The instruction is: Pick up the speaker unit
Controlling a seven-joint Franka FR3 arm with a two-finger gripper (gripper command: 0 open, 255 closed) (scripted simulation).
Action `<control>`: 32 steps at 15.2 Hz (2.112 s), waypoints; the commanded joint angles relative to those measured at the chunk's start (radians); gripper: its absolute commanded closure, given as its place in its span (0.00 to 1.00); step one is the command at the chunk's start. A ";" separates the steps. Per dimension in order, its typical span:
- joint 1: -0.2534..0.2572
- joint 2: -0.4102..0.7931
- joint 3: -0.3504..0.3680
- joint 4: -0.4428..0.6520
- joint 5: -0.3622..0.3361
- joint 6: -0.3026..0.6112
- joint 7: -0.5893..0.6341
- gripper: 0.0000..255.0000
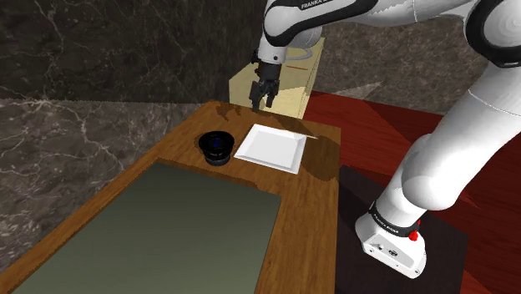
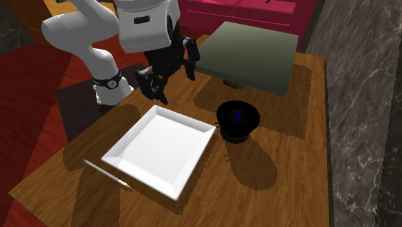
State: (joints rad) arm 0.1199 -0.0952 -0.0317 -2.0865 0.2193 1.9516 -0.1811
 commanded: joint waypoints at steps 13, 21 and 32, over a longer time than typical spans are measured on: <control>0.020 0.432 0.048 0.343 0.215 0.024 -0.100 0.00; 0.021 0.458 0.050 0.318 0.224 0.073 -0.121 1.00; 0.020 0.440 0.049 0.334 0.218 0.041 -0.107 1.00</control>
State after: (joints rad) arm 0.1402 0.3512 0.0174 -1.7593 0.4389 2.0037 -0.2936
